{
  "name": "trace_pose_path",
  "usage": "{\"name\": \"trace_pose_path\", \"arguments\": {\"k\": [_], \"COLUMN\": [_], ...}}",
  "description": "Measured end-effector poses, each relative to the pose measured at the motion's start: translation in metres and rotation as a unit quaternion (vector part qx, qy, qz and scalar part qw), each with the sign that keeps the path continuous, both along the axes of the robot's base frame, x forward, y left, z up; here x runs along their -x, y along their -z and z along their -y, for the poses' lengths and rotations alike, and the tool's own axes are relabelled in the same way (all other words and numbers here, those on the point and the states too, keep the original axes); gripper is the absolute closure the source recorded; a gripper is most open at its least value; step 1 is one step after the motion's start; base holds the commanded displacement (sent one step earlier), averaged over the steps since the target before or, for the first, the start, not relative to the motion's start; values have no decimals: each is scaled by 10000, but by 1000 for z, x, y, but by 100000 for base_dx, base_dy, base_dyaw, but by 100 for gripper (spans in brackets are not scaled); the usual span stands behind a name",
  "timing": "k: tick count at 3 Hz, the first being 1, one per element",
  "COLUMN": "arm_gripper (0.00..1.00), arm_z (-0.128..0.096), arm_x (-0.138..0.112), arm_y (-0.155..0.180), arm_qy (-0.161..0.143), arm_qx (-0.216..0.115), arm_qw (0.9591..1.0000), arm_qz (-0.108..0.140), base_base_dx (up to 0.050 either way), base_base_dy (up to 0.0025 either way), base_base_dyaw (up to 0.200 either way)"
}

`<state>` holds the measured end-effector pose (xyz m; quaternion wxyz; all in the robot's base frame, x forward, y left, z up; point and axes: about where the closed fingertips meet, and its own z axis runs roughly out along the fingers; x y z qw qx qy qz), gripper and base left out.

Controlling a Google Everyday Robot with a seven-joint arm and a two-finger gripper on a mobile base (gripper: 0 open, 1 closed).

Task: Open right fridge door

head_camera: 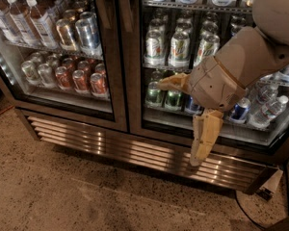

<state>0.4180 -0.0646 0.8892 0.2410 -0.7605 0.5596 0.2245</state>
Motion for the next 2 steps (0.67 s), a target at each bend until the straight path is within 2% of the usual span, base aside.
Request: {"name": "trace_pose_path", "arguments": {"k": [1,2], "arm_gripper": [0,0], "arm_z": [5,9], "arm_x": [0,5], "arm_y": [-2,-2], "arm_qy": [209,591], "arm_qx": [-273,-846], "arm_qw": [9994,9942], "arm_qz": [85,293], "base_base_dx": [0,0], "base_base_dy": [0,0], "base_base_dyaw": [0,0]}}
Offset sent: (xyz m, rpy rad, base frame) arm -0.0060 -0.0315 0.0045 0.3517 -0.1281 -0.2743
